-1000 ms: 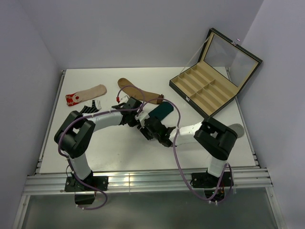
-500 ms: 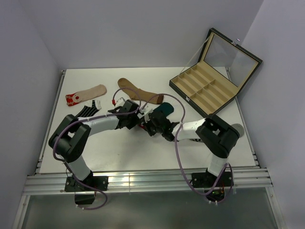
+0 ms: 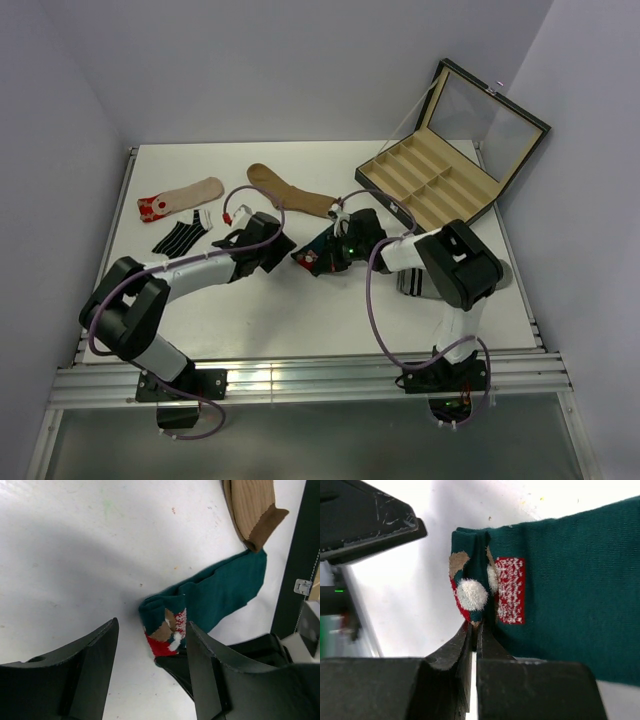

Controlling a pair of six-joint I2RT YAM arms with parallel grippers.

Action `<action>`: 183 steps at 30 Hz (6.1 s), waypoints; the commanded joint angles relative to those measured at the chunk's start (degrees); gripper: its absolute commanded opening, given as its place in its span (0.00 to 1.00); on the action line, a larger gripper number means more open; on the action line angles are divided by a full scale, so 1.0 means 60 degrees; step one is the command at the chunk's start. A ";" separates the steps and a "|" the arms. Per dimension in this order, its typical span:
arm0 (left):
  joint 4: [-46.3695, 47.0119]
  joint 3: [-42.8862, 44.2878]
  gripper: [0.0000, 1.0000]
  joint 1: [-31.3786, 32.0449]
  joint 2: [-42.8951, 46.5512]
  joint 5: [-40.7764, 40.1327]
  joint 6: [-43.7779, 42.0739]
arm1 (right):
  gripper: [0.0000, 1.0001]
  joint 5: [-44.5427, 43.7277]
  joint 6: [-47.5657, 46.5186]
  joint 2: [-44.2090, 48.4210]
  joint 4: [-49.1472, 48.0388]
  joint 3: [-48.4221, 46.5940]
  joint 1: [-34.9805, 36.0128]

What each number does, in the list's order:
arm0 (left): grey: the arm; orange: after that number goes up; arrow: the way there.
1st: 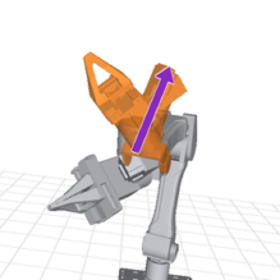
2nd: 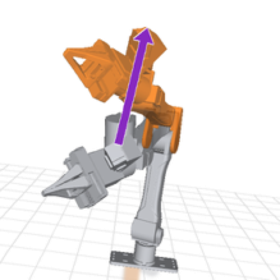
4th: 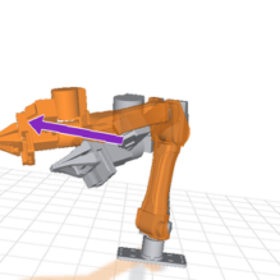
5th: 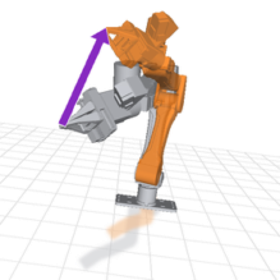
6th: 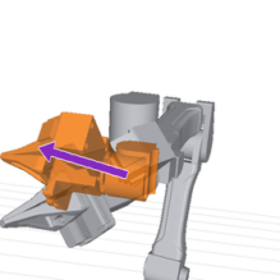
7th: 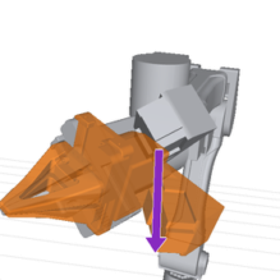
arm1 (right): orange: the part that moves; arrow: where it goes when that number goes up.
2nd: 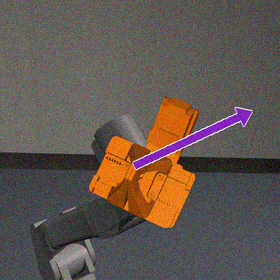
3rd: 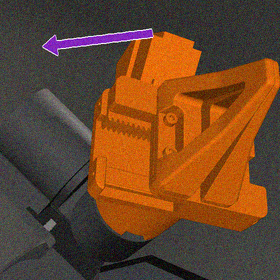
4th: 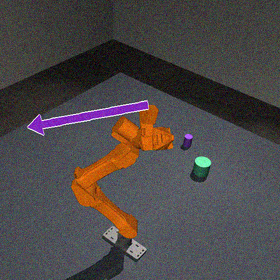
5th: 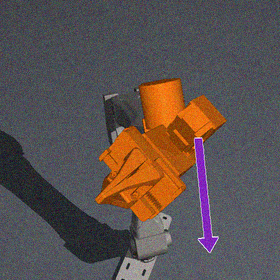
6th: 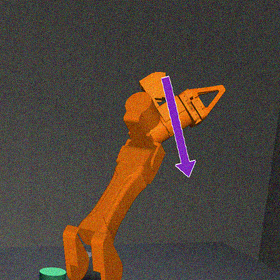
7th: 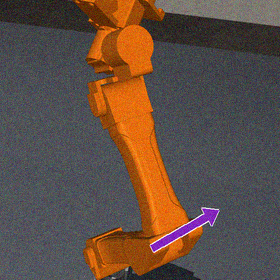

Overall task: Roll the socks
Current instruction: Roll the sock at the center of the board.

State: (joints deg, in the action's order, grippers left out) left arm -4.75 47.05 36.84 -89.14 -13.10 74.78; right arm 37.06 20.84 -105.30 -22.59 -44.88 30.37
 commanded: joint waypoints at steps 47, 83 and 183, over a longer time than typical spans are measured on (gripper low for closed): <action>-0.1200 0.1929 0.00 0.0481 -0.2296 0.0323 -0.1199 | 0.51 -0.5297 -0.2828 0.2829 0.2506 -0.0532 0.1881; -0.1083 0.1622 0.08 0.0466 -0.1872 0.0163 -0.0453 | 0.02 -0.5506 -0.2948 0.1070 0.2460 -0.0312 0.2952; -0.0526 0.2017 0.23 0.1214 -0.2823 -0.0116 -0.1258 | 0.50 -0.6132 -0.2961 0.2770 0.3281 -0.0297 0.1779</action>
State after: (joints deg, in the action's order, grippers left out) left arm -3.27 58.92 44.23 -105.67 -11.86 69.52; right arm 3.68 5.74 -89.60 -3.62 -44.77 40.60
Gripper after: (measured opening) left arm 0.235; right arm 0.496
